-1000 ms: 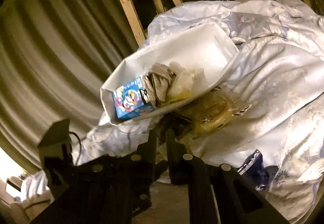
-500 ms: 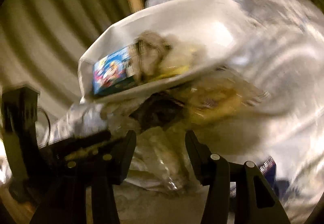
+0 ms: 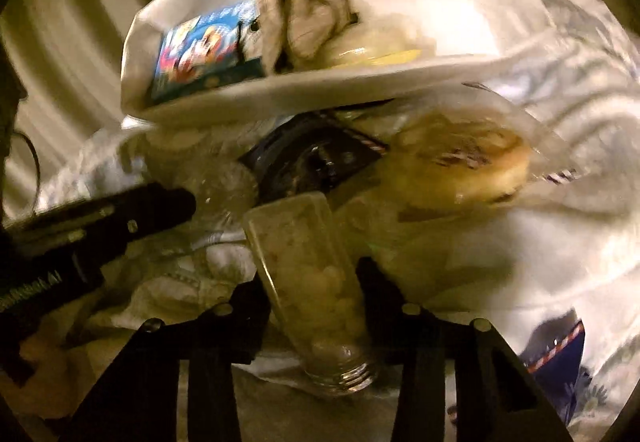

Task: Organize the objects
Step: 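Carry the glass jar into the tote bag and open the right gripper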

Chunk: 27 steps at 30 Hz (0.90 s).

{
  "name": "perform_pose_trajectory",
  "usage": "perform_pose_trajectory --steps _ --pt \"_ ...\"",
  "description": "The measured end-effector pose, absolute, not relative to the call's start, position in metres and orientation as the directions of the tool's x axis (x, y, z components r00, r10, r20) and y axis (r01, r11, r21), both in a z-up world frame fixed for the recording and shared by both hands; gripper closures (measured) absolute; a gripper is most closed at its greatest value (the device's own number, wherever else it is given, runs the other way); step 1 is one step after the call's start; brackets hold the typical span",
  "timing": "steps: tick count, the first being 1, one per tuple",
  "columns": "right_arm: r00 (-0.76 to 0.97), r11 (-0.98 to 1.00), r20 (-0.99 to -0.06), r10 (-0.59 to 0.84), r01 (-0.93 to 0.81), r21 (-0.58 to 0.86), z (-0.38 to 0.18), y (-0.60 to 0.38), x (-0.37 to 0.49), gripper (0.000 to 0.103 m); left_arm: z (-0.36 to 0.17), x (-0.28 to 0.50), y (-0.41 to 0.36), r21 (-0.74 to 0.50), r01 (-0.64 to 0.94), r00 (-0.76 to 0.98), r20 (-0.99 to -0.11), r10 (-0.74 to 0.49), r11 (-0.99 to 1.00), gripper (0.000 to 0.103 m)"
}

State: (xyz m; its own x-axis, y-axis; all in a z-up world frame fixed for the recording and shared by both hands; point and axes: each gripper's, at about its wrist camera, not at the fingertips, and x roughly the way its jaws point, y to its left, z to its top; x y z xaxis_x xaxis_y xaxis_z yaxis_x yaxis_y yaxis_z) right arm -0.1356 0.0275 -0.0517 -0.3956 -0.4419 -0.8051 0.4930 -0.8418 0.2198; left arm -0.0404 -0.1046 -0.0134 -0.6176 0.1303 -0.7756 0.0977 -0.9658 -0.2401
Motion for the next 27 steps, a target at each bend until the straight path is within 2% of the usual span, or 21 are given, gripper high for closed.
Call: perform_pose_trajectory --steps 12,23,27 --pt "-0.387 -0.748 -0.64 -0.663 0.383 0.543 -0.017 0.091 -0.14 0.066 0.004 -0.031 -0.084 -0.213 -0.002 -0.657 -0.736 0.162 -0.977 0.065" --pt "-0.455 -0.76 -0.614 -0.645 0.297 0.579 0.028 0.102 -0.162 0.066 0.045 -0.056 -0.057 -0.151 -0.109 -0.682 -0.707 0.185 -0.982 0.065" --pt "-0.467 -0.759 -0.606 -0.644 0.288 0.584 0.049 0.095 -0.184 0.066 0.058 -0.075 -0.064 -0.16 -0.086 -0.694 -0.699 0.174 -0.983 0.065"
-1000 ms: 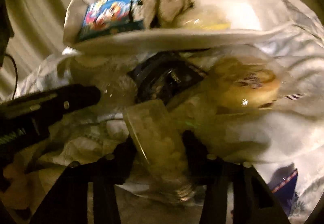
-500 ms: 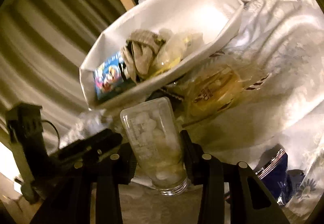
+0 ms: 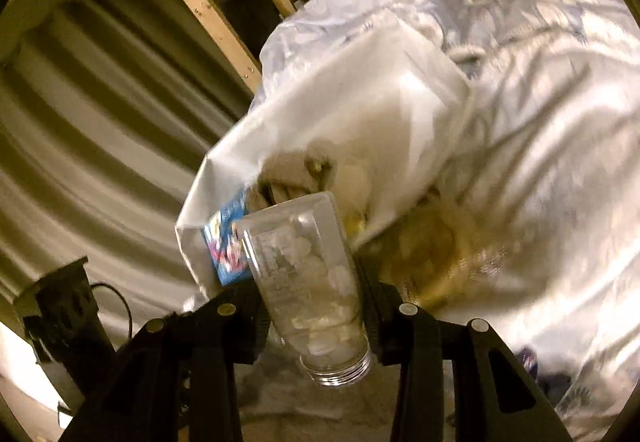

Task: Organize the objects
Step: 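Carry the glass jar into the tote bag and open the right gripper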

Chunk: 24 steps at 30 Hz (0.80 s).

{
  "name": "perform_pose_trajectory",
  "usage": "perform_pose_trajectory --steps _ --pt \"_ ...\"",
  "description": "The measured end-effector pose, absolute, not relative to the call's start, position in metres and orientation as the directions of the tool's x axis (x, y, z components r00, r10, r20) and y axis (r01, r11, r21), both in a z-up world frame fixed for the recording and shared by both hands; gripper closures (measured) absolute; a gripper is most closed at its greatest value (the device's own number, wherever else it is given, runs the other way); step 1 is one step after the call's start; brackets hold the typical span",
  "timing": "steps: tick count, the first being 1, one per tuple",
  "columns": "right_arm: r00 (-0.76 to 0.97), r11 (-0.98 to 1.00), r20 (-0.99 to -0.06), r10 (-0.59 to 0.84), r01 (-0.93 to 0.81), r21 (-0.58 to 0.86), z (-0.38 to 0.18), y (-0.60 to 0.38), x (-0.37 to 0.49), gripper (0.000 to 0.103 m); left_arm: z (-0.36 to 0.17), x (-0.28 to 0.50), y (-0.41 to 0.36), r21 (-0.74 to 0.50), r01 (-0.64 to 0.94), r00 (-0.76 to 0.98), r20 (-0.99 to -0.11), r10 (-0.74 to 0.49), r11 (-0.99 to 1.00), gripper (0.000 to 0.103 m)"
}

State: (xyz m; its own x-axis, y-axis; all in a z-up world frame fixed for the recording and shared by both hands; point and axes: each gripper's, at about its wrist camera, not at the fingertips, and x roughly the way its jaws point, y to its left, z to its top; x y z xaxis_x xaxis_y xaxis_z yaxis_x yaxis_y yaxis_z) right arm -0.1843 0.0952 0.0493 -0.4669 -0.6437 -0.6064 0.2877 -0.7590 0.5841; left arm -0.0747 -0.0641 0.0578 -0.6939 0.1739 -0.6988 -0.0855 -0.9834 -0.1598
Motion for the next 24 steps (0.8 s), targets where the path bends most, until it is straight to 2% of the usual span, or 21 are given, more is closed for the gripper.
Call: perform_pose_trajectory --steps 3,10,18,24 --pt "-0.478 -0.783 -0.626 -0.616 0.288 0.551 0.06 0.082 -0.203 0.066 0.062 -0.087 -0.07 -0.126 -0.039 -0.705 -0.699 0.117 -0.991 0.065" --pt "-0.462 -0.808 -0.664 -0.588 0.3 0.507 0.063 0.052 -0.239 0.066 0.061 -0.111 -0.085 -0.111 0.014 -0.712 -0.699 0.068 -0.994 0.064" --pt "-0.41 -0.794 -0.683 -0.605 0.248 0.555 0.034 0.034 -0.279 0.066 0.043 -0.129 -0.102 -0.123 0.045 -0.694 -0.718 0.057 -0.991 0.063" --pt "-0.389 -0.829 -0.732 -0.559 0.248 0.502 0.01 0.01 -0.291 0.066 0.035 -0.131 -0.104 -0.105 0.049 -0.711 -0.702 0.039 -0.993 0.062"
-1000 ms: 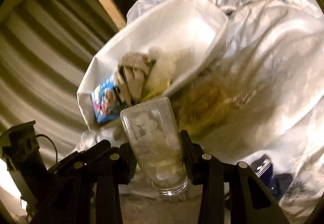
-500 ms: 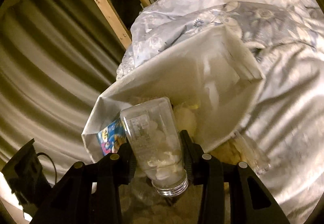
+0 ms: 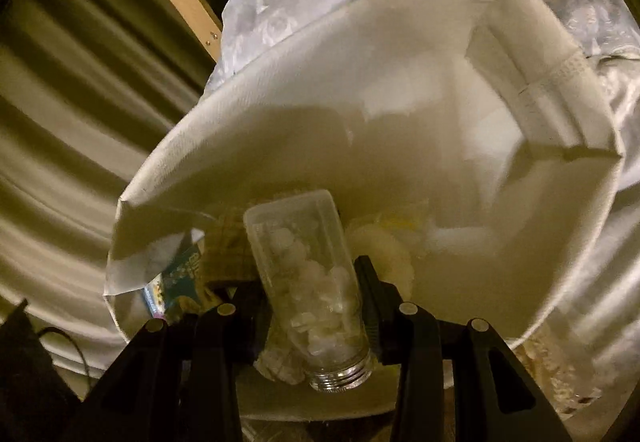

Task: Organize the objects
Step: 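Carry the glass jar into the tote bag and open the right gripper, then withdraw the right gripper from the tote bag toward the dark snack packet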

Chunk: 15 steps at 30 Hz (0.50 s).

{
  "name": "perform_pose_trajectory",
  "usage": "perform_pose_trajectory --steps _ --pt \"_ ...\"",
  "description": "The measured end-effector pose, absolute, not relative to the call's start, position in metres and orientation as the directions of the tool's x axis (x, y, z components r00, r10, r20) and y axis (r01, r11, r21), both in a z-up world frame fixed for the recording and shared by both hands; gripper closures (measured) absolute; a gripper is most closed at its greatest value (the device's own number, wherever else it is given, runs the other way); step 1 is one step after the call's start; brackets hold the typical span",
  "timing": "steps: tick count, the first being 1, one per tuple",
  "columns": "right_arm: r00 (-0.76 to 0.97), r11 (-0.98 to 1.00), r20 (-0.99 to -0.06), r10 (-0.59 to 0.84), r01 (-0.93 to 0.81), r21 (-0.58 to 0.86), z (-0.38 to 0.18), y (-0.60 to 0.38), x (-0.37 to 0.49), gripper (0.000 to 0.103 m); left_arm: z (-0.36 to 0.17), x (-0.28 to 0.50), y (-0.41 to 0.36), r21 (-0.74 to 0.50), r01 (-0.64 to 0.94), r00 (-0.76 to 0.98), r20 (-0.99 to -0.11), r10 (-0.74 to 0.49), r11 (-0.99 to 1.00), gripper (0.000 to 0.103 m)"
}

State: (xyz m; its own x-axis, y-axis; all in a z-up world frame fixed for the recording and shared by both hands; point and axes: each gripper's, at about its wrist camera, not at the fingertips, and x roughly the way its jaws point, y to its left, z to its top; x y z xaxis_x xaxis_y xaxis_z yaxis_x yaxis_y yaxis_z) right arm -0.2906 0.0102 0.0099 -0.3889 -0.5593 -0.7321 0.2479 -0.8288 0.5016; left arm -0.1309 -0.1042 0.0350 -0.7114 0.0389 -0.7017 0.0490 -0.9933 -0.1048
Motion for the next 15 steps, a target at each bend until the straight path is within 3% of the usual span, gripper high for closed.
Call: perform_pose_trajectory --steps 6,11,15 --pt "-0.387 -0.816 -0.719 -0.578 0.245 0.524 0.014 0.016 -0.29 0.063 0.04 -0.129 -0.11 -0.137 0.067 -0.742 -0.669 0.042 -0.988 0.054" --pt "-0.439 -0.774 -0.645 -0.626 0.243 0.585 0.035 0.039 -0.277 0.046 0.054 -0.119 -0.112 -0.139 0.088 -0.786 -0.618 0.017 -0.986 0.047" --pt "-0.498 -0.777 -0.611 -0.616 0.257 0.574 0.062 0.048 -0.262 0.04 0.069 -0.109 -0.109 -0.127 0.081 -0.818 -0.575 0.007 -0.989 0.041"
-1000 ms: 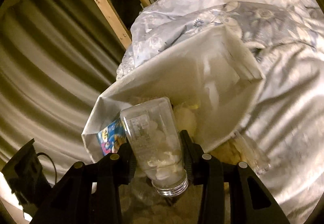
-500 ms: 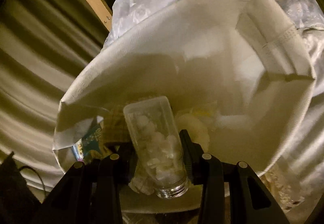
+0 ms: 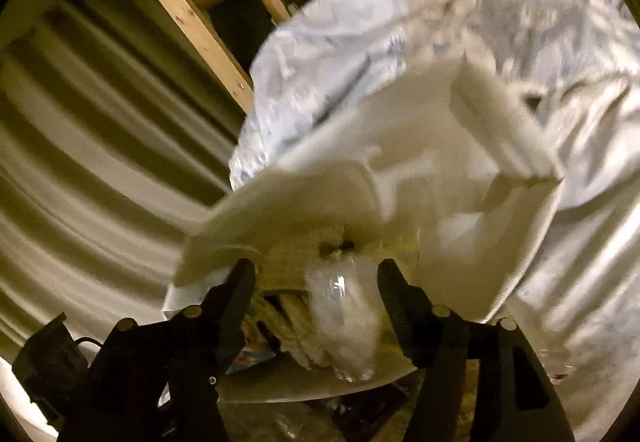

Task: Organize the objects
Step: 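Withdraw the right gripper from the tote bag toward the dark snack packet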

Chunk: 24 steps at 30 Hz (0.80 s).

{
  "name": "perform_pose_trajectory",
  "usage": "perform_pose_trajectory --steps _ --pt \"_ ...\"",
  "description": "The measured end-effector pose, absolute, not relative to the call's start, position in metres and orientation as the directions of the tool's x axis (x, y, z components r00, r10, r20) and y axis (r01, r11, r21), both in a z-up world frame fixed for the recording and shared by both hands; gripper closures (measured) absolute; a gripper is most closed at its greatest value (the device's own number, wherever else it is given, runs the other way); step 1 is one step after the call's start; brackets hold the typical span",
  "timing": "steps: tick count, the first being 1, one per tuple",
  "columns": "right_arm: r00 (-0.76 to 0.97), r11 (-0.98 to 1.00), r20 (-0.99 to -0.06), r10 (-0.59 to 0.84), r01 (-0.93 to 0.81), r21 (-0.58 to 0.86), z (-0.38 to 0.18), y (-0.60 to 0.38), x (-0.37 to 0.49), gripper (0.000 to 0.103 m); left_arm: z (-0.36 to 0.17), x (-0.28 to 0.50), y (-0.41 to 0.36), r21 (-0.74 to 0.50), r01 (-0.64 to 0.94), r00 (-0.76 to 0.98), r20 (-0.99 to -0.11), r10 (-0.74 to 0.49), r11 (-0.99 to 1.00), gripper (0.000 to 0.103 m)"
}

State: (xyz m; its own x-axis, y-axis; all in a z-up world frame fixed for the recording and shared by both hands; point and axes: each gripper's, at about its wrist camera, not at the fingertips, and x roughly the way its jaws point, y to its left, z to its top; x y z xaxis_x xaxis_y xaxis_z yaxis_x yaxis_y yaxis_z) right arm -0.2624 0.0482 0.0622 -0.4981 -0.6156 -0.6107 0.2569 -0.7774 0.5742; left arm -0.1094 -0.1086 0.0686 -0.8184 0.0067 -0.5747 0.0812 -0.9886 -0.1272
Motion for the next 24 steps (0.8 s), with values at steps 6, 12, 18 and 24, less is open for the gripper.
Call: perform_pose_trajectory --steps 6,12,18,24 --pt "-0.543 -0.816 -0.617 -0.57 0.284 0.503 0.091 0.054 -0.234 0.04 0.104 -0.056 -0.094 -0.045 0.23 -0.924 -0.325 -0.203 -0.972 0.027" --pt "-0.564 -0.869 -0.663 -0.492 0.275 0.411 0.102 0.061 -0.206 0.04 0.114 -0.04 -0.082 -0.042 0.21 -0.888 -0.426 -0.172 -0.977 0.011" --pt "-0.544 -0.905 -0.724 -0.425 0.257 0.338 0.104 0.072 -0.173 0.04 0.106 -0.027 -0.059 -0.024 0.082 -0.839 -0.541 -0.056 -0.996 0.011" --pt "-0.529 -0.902 -0.731 -0.431 0.266 0.34 0.082 0.081 -0.138 0.04 0.078 -0.019 -0.049 -0.027 0.084 -0.768 -0.639 -0.048 -0.996 0.013"
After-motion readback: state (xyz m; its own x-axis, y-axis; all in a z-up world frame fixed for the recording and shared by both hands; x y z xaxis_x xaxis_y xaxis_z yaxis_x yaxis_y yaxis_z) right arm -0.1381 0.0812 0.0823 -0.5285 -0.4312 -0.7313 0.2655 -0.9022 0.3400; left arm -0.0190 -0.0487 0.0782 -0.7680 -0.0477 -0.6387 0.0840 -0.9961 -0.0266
